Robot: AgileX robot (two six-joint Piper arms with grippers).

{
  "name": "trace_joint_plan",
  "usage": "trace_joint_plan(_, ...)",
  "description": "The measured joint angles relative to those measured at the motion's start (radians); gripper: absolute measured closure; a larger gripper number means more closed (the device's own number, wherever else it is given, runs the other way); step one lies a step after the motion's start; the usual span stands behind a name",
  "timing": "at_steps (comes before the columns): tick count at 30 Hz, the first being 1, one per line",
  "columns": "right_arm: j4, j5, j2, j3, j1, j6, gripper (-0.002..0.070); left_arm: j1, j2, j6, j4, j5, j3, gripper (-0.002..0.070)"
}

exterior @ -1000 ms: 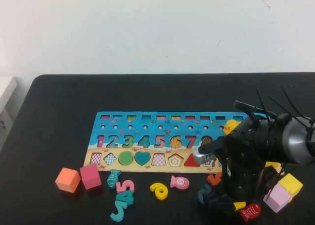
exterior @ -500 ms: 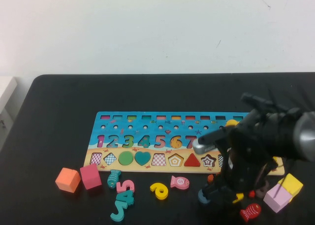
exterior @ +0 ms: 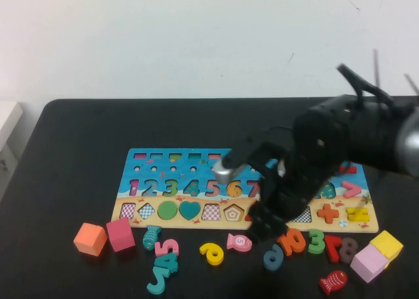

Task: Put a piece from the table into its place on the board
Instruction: Place the "Pentagon" into the hole of the Pentagon

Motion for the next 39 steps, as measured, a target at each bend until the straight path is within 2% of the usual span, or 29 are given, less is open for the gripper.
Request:
trace_joint_plan(16,0.006,0.131,0.358,-0.413,0.0,-0.076,0.03,0.0,0.0,0.005,0.0,0.0,0.0,0.0678)
trace_joint_plan(39,-0.04,0.072,0.417,-0.449,0.0,-0.104,0.03,0.0,0.0,0.005,0.0,0.0,0.0,0.0678)
